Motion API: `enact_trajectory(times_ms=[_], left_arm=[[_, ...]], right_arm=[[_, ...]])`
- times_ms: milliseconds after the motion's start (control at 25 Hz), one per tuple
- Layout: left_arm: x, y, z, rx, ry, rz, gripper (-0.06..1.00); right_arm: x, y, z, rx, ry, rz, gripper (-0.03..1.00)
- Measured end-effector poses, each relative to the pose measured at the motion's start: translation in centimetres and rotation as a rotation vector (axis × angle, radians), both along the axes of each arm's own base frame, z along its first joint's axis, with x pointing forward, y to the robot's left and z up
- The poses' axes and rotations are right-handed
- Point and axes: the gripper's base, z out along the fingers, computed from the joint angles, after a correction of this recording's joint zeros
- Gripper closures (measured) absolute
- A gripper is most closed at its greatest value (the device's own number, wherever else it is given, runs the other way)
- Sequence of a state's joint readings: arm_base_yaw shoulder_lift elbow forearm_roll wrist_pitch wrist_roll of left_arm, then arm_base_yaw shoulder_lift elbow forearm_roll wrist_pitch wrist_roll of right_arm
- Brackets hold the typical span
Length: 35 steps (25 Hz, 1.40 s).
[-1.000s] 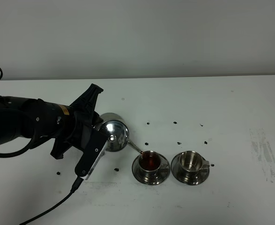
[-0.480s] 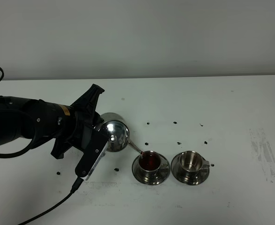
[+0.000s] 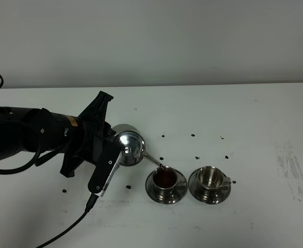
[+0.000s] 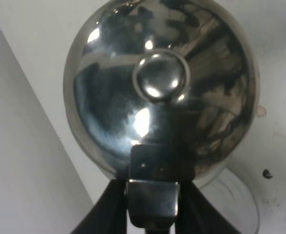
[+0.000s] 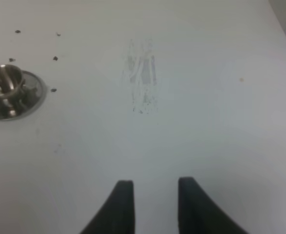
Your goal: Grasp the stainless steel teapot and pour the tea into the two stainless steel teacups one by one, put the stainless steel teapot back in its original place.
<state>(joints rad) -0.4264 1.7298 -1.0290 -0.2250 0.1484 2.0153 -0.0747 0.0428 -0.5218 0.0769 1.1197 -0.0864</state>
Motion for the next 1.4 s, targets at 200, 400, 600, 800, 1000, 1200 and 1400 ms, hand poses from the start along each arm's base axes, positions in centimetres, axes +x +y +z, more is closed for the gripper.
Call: enact_trajectory(times_ms=[200, 400, 600, 800, 1000, 1200, 1400], left_arm=[[0.0, -0.1, 0.0, -0.037, 0.018, 0.034, 0.73], [-0.1, -0.2, 0.0, -0.062, 0.030, 0.053, 0.73], [-0.1, -0.2, 0.0, -0.091, 0.051, 0.075, 0.73], [-0.3, 0.0, 0.9, -0.161, 0.073, 0.127, 0.73], [-0.6, 1.0, 2.8, -0.302, 0.108, 0.239, 0.73], [-0.8, 1.9, 4.5, -0.511, 0.184, 0.421, 0.73], [-1.8, 2.6, 4.0, -0.693, 0.284, 0.611, 0.73]], right_arm=[[0.0, 0.0, 0.0, 0.000, 0.000, 0.000, 0.74], [0.0, 0.0, 0.0, 0.000, 0.000, 0.000, 0.74], [0.0, 0.0, 0.0, 0.000, 0.000, 0.000, 0.74], [0.0, 0.0, 0.0, 0.000, 0.000, 0.000, 0.74], [0.0, 0.0, 0.0, 0.000, 0.000, 0.000, 0.74], [0.0, 0.0, 0.0, 0.000, 0.000, 0.000, 0.74], [0.0, 0.0, 0.0, 0.000, 0.000, 0.000, 0.74]])
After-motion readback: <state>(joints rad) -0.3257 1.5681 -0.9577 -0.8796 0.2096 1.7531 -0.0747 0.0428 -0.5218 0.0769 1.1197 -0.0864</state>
